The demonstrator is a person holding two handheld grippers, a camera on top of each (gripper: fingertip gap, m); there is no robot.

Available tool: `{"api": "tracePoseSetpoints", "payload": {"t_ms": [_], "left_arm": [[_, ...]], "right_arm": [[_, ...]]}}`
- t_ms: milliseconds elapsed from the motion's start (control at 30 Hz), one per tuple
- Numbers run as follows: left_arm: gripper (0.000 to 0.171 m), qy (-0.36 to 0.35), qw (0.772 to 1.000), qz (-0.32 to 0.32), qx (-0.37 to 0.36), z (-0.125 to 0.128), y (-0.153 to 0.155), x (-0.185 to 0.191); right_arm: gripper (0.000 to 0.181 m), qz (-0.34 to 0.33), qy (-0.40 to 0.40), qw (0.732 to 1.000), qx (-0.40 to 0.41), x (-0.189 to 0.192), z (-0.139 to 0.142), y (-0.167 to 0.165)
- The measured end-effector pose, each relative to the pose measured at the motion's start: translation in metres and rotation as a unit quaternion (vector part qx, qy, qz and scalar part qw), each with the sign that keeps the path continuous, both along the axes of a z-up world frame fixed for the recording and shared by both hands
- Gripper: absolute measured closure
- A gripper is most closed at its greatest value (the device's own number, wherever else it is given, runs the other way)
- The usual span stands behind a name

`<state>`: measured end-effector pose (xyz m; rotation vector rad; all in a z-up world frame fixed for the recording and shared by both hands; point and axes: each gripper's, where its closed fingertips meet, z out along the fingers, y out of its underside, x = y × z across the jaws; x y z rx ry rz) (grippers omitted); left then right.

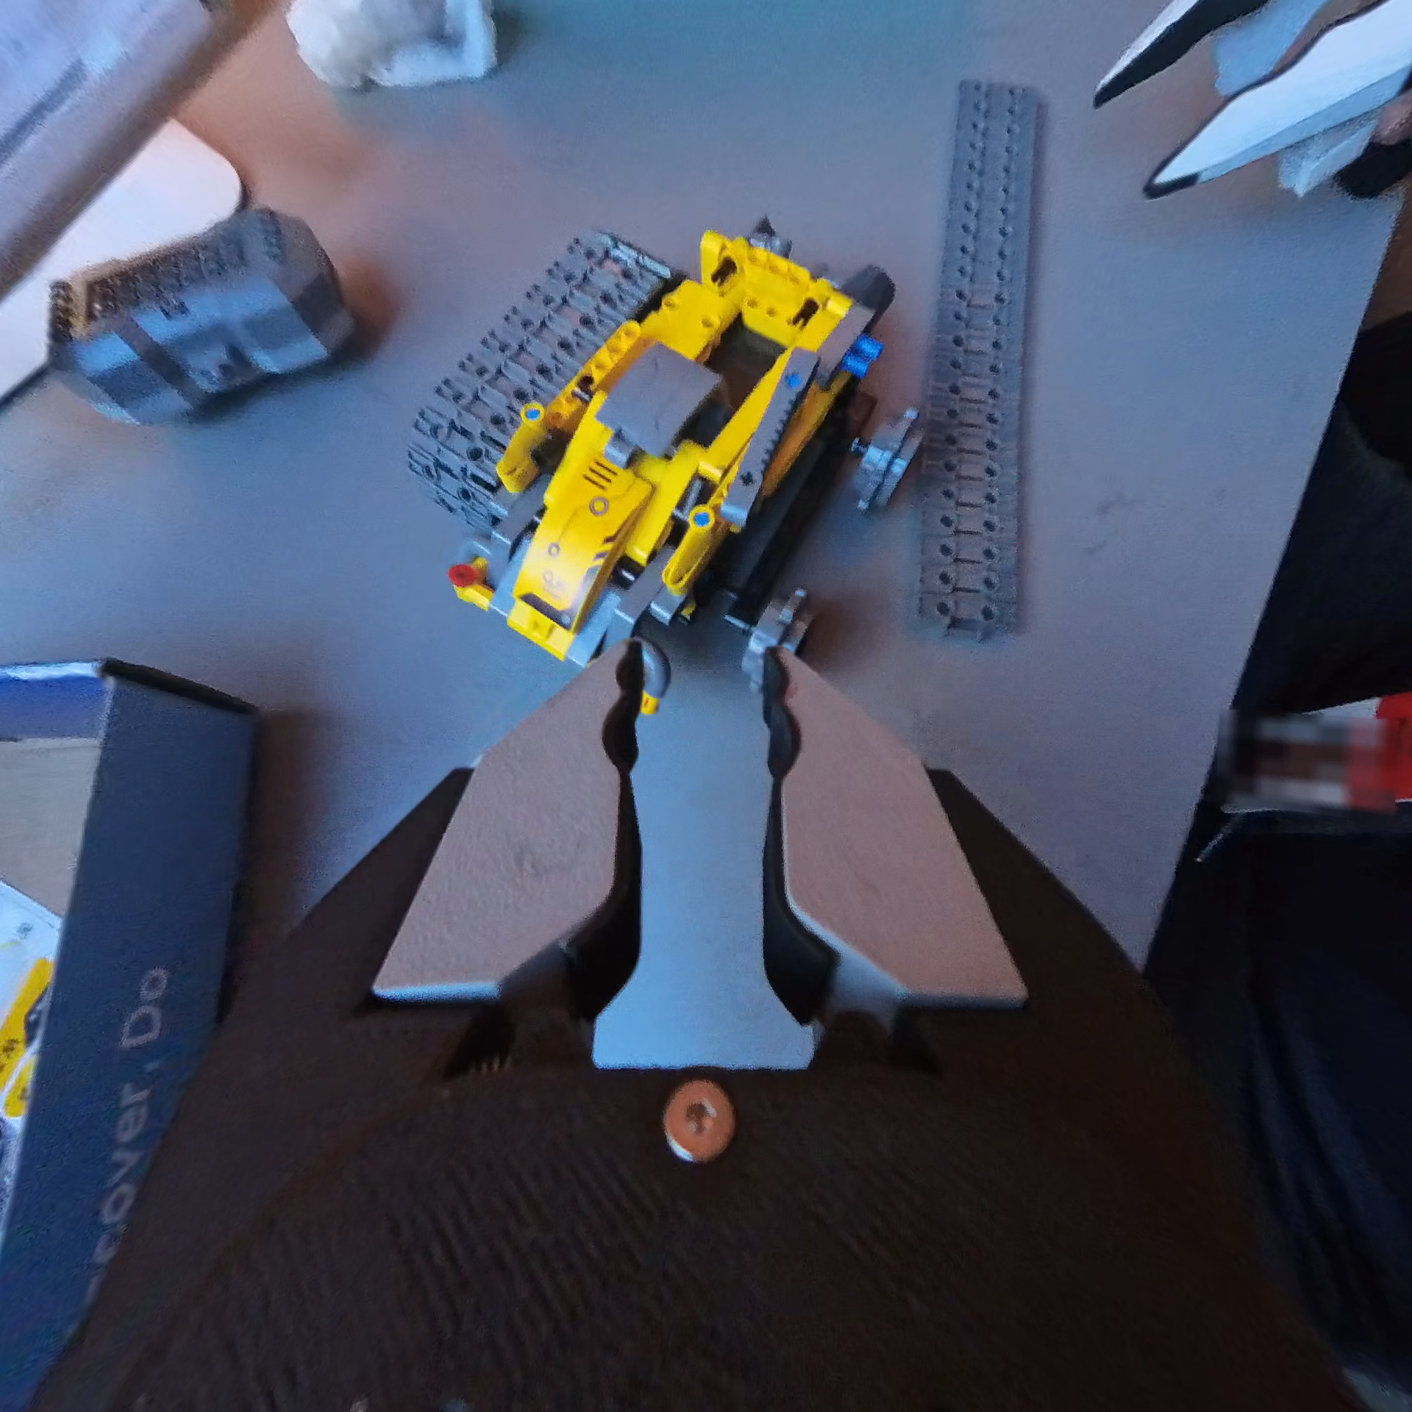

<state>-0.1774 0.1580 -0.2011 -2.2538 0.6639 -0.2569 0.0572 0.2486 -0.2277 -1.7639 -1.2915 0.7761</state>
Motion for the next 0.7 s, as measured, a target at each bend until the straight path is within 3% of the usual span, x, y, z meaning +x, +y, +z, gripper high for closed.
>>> {"api": "tracePoseSetpoints", "payload": {"t_ms": [100,200,433,600,700], "left_arm": [[0.146,0.017,1.0,0.013,-0.009,-0.016,-0.001,-0.005],[0.15,-0.015,1.0,-0.005,-0.012,-0.02,-0.012,0.013],[0.126,-0.023,0.999,0.008,-0.033,-0.052,-0.004,0.028],[0.15,-0.012,1.0,-0.018,-0.018,-0.063,0.006,0.037],[0.151,0.015,0.998,-0.05,-0.021,-0.063,-0.002,0.032]], "right_arm": [[0.14,0.033,-0.026,0.999,0.02,-0.018,-0.006,-0.013],[0.14,0.059,-0.038,0.997,0.044,-0.038,-0.006,-0.023],[0.131,0.103,-0.069,0.991,0.051,-0.09,-0.014,-0.015],[0.124,0.125,-0.106,0.986,0.029,-0.119,-0.034,-0.014],[0.143,0.154,-0.129,0.979,0.041,-0.12,-0.038,-0.031]]}}
